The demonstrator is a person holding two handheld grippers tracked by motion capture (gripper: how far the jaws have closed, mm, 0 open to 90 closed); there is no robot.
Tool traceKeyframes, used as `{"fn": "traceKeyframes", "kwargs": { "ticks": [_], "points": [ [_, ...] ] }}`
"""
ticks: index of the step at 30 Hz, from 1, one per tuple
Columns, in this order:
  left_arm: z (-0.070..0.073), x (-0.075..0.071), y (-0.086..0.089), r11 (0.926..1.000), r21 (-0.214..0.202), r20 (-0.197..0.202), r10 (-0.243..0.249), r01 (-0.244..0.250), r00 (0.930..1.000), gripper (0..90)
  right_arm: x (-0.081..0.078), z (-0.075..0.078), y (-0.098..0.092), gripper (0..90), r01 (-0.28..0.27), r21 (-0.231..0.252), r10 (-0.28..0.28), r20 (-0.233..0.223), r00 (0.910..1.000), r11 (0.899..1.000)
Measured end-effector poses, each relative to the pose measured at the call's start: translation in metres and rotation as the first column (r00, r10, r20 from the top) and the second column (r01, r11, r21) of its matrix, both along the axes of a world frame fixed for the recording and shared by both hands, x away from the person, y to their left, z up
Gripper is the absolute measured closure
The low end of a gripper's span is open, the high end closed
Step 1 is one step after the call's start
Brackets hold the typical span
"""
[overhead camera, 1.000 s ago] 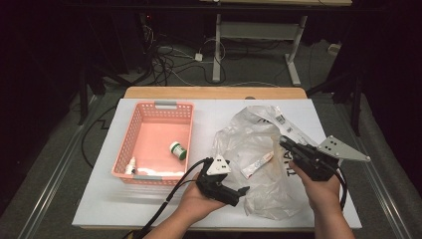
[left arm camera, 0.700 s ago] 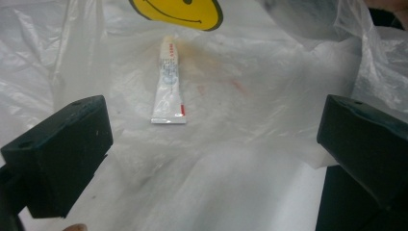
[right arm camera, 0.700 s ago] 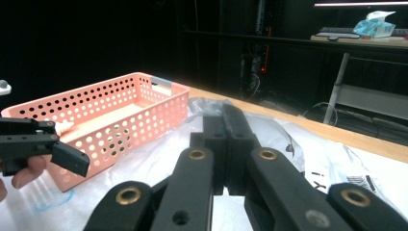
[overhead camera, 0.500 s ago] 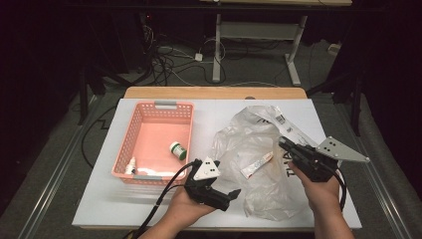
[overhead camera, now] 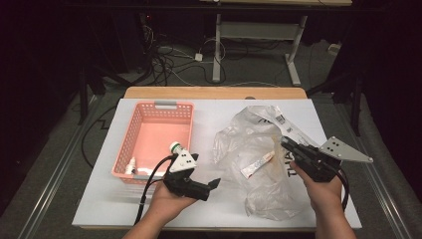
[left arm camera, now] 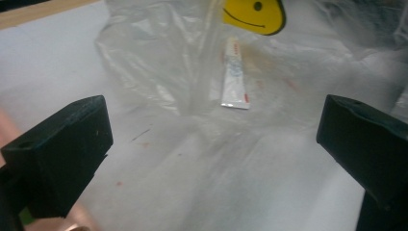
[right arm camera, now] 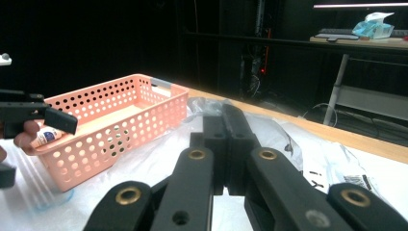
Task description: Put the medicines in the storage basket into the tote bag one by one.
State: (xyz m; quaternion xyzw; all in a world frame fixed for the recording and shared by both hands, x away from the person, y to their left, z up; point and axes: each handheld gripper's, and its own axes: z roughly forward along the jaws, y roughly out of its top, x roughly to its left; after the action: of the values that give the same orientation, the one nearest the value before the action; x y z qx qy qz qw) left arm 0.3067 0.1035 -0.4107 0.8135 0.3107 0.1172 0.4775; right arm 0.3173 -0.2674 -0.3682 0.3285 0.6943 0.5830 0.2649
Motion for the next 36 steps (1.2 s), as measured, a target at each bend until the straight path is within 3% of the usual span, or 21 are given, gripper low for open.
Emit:
{"fn": "traceKeyframes", "kwargs": {
  "ticks": [8, 21, 36],
  "points": [
    [0.002, 0.006, 0.029, 0.9975, -0.008, 0.004, 0.07, -0.07, 0.9976, 0.0, 0.0, -0.001, 0.0, 90.0, 0.002, 0.0, -0.002, -0.002, 1.0, 1.0],
    [-0.002, 0.014, 0.072, 0.9843, 0.015, -0.014, 0.176, -0.176, 0.9842, 0.0, 0.0, -0.001, -0.001, 90.0, 0.002, 0.004, -0.002, -0.004, 1.0, 1.0],
    [-0.001, 0.017, 0.118, 0.9547, 0.01, -0.019, 0.298, -0.298, 0.9545, 0.0, 0.0, -0.001, -0.003, 90.0, 0.005, 0.005, -0.005, -0.001, 1.0, 1.0]
  ]
}}
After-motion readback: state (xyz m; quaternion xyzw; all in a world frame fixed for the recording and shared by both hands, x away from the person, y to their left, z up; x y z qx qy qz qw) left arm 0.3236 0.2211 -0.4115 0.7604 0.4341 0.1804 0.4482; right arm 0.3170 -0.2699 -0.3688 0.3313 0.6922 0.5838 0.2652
